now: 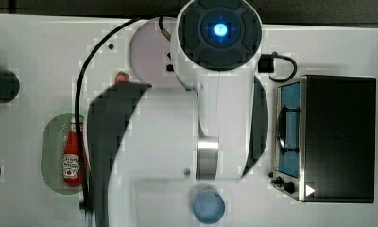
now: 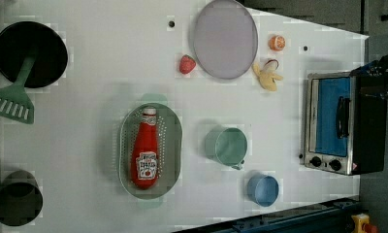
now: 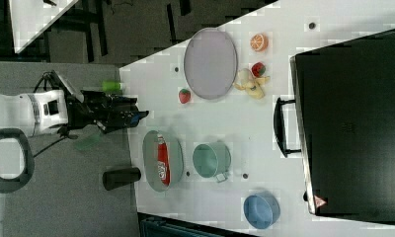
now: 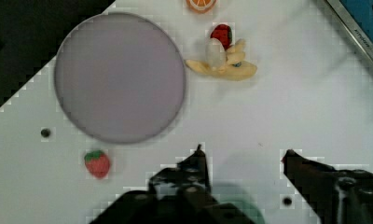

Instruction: Pick ketchup from strainer and place it on the table

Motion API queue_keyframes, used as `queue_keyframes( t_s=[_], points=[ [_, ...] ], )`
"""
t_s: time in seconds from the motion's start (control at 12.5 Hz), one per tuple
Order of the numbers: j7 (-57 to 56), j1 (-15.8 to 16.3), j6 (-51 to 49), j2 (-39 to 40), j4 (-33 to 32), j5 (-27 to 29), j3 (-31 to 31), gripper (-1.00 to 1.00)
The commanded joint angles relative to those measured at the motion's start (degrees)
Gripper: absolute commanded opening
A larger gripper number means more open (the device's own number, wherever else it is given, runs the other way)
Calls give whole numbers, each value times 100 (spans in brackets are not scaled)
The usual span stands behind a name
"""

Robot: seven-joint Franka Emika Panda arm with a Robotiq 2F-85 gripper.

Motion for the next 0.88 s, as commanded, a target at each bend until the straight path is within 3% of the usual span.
queue_keyframes(
  t_s=[0.08, 0.24, 0.56, 0.88],
  points=[
    [-167, -730, -78, -1667, -1667, 119, 257, 59],
    [-168, -706, -21, -1646, -1666, 128, 328, 99],
    [-169, -521, 345, -1423, -1664, 134, 1034, 100],
    [-169, -446, 728, -1085, -1667, 133, 2276, 100]
  ],
)
